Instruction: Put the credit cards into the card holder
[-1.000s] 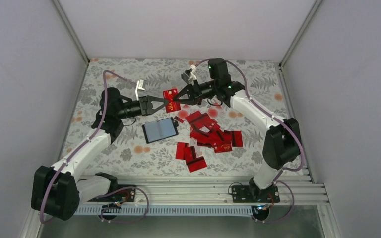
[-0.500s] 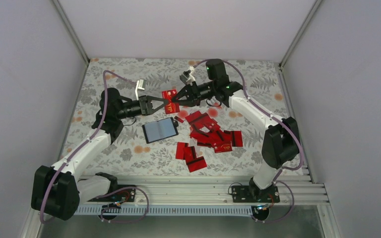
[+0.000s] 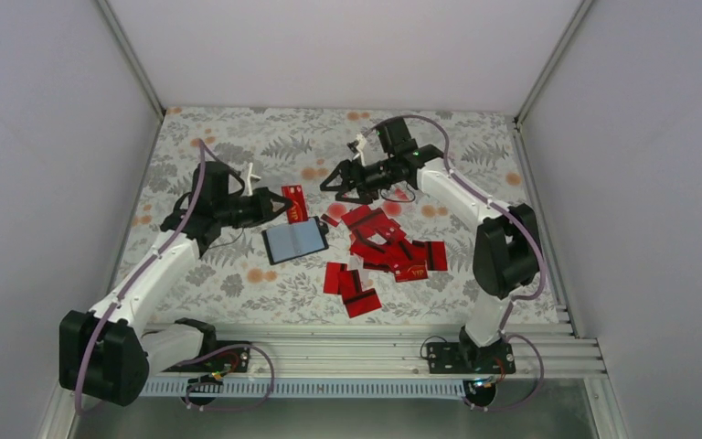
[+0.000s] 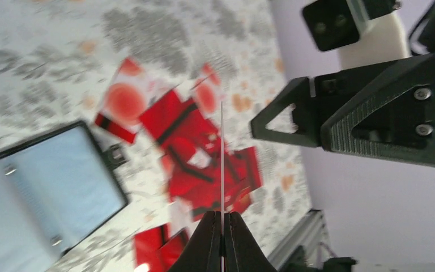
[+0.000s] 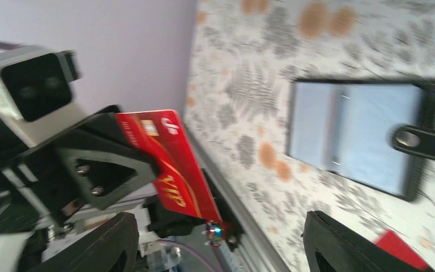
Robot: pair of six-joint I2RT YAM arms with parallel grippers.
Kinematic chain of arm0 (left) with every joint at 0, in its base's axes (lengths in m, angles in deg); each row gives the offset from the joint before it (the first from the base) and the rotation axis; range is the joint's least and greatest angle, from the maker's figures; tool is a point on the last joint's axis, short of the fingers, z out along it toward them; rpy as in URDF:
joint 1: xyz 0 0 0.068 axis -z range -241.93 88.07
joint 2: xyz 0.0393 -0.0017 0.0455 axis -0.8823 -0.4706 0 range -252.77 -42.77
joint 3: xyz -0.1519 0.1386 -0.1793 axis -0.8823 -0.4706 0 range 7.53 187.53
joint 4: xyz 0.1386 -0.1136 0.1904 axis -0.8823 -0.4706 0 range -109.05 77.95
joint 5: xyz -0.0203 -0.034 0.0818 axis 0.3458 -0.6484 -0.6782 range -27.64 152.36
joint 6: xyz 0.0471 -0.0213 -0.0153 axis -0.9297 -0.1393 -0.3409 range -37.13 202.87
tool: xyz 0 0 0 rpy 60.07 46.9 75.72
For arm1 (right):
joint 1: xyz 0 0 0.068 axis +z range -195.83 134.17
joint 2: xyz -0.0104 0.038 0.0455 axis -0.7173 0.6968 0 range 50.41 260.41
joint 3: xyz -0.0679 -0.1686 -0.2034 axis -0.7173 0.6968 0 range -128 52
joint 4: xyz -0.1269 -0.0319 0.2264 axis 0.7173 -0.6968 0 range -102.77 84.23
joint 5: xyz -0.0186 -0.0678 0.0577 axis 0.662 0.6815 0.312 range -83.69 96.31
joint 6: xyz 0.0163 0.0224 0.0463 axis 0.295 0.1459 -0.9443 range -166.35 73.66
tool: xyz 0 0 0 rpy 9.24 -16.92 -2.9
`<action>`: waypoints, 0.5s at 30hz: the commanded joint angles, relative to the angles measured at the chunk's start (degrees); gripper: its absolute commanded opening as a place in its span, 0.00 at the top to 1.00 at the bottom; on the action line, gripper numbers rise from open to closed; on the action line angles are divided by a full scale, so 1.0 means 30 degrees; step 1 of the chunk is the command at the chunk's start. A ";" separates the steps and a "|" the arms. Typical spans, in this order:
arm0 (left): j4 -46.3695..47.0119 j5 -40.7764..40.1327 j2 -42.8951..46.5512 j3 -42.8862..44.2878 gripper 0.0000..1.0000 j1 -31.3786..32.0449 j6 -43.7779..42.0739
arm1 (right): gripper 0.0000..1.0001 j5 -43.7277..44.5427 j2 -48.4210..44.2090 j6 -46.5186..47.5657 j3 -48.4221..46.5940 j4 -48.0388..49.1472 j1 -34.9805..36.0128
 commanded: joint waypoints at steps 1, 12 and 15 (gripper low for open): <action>-0.5224 -0.2264 -0.0412 0.0392 0.98 -0.0138 -0.3014 | 0.26 0.3501 0.0348 0.1428 0.0742 -0.3171 0.0201; -0.7444 -0.3712 -0.3594 0.1057 0.98 -0.0157 -0.5726 | 0.28 0.4482 0.2147 0.3868 0.0337 -0.4063 0.0482; -0.7376 -0.3824 -0.3909 0.0480 0.98 -0.0230 -0.5708 | 0.29 0.3484 0.2437 0.4352 -0.0083 -0.3994 0.0475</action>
